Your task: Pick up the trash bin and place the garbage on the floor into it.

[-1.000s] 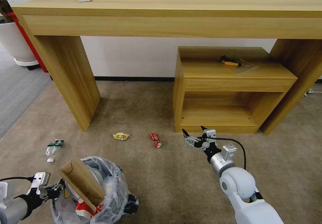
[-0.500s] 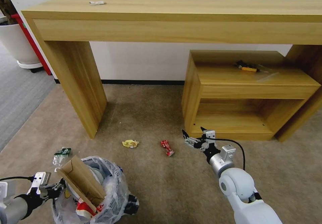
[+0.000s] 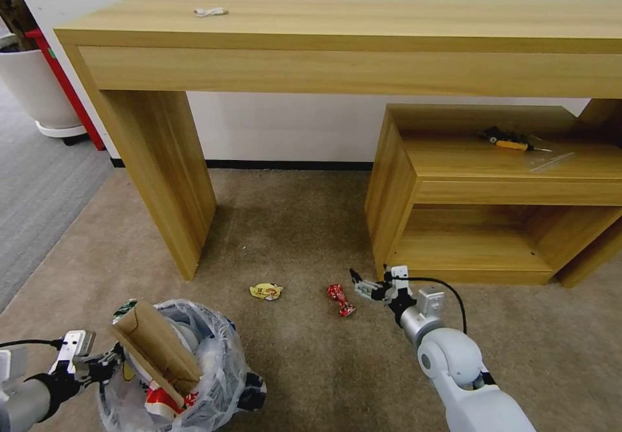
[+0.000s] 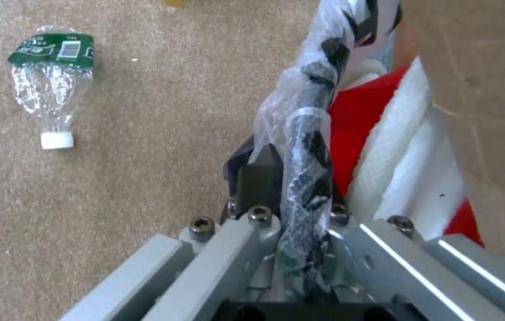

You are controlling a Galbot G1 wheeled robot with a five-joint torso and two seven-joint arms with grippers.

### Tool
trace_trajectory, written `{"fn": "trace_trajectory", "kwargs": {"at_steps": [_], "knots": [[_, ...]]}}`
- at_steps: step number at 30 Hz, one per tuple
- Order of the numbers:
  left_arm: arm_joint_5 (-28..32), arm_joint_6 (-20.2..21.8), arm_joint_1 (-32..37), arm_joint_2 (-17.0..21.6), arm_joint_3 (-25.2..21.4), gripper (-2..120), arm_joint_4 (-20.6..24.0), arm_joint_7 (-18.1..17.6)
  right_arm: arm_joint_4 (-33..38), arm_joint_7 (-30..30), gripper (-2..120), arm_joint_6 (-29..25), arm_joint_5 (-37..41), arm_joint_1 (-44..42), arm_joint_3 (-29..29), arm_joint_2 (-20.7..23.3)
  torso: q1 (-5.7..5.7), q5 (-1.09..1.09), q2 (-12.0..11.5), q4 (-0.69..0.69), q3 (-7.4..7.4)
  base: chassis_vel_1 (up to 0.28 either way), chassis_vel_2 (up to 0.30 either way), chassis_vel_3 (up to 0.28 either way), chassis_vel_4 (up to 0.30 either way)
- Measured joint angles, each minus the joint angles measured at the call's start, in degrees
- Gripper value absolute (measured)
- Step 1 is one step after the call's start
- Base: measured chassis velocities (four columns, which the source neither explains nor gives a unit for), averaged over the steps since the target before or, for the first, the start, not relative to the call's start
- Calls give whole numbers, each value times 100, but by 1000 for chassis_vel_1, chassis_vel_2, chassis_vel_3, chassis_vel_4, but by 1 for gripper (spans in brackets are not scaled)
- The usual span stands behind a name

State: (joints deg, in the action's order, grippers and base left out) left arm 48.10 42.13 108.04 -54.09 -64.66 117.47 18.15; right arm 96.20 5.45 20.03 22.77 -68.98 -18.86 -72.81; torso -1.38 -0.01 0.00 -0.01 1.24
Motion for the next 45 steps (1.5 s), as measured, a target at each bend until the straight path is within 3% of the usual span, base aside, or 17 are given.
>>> {"fn": "trace_trajectory", "kwargs": {"at_steps": [3,10,23,45], "knots": [[39,0,48,-4,-42,0,10,-2,-713,332,100,39,-153,336,148,28,0,0,0,0,0,0,0,0,0],[45,1,110,-50,-81,0,49,-16,-1570,715,100,247,-494,832,392,-41,0,-1,0,1,0,0,0,0,0],[0,1,134,-133,-59,0,129,-47,-2381,1202,100,791,-1033,1284,645,-154,0,0,0,0,0,0,0,0,0],[-57,1,425,-322,-284,0,200,85,-3393,1582,100,308,-1529,1823,754,-540,0,-1,0,1,0,0,0,0,0]]}}
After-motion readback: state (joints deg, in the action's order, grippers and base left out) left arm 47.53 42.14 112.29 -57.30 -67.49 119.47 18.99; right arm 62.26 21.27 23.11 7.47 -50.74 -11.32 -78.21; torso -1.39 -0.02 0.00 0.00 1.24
